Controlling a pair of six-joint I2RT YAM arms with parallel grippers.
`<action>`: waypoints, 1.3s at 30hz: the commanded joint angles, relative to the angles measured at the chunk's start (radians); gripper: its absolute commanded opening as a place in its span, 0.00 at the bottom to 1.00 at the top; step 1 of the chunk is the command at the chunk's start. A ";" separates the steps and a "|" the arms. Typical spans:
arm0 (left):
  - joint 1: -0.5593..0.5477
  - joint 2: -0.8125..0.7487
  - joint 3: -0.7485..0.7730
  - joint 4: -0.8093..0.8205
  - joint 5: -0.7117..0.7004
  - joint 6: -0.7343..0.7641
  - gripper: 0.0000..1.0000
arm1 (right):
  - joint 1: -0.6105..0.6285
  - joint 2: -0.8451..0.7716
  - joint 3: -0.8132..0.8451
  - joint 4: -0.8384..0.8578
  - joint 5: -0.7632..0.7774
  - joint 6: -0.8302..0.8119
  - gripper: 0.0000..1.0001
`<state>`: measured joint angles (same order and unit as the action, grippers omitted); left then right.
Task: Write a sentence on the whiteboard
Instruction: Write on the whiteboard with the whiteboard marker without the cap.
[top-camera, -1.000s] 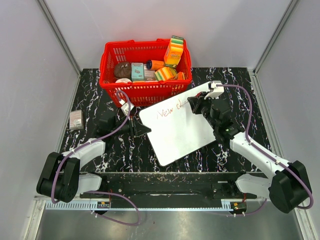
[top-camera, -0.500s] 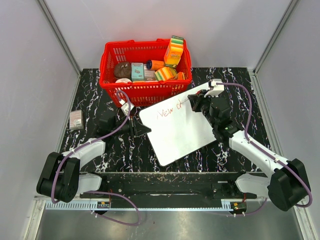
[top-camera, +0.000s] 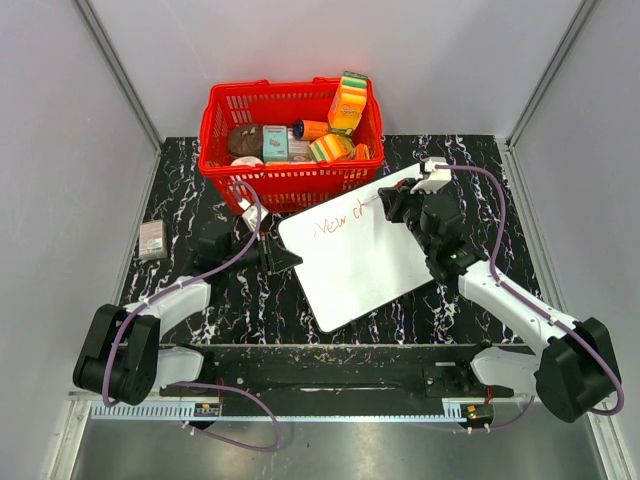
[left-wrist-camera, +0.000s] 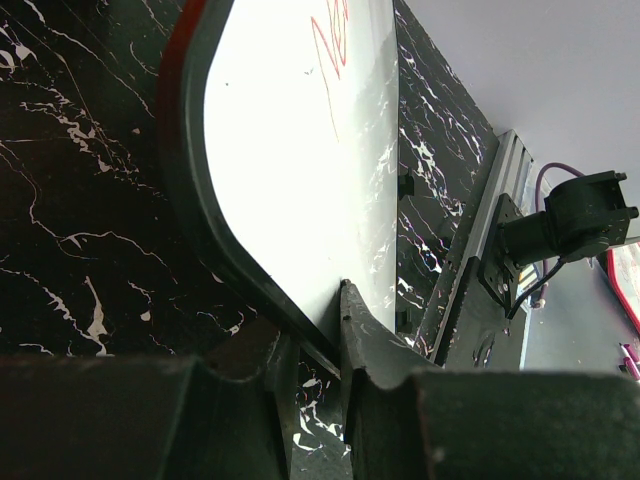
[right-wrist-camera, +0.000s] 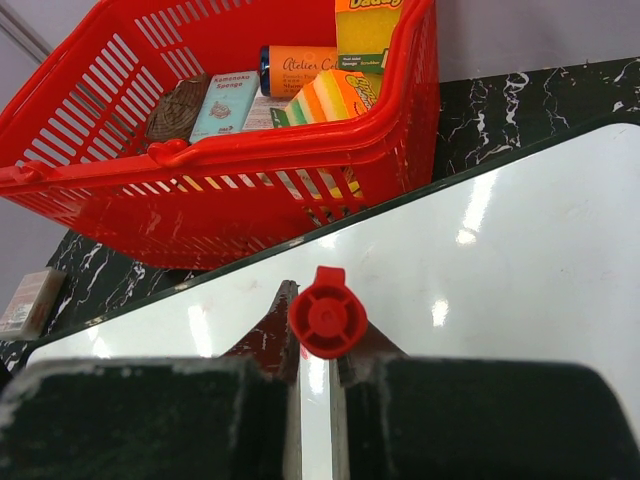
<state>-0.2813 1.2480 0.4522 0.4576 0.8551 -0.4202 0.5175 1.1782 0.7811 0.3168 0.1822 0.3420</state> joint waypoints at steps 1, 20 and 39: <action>-0.041 0.027 -0.001 -0.045 -0.014 0.179 0.00 | -0.013 -0.009 -0.023 -0.015 0.033 -0.005 0.00; -0.042 0.025 -0.003 -0.046 -0.019 0.181 0.00 | -0.013 -0.074 -0.100 -0.038 -0.004 0.019 0.00; -0.042 0.025 -0.001 -0.046 -0.019 0.181 0.00 | -0.014 -0.177 -0.028 -0.025 0.046 -0.012 0.00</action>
<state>-0.2913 1.2480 0.4583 0.4641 0.8558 -0.4118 0.5091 0.9821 0.6975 0.2642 0.1864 0.3614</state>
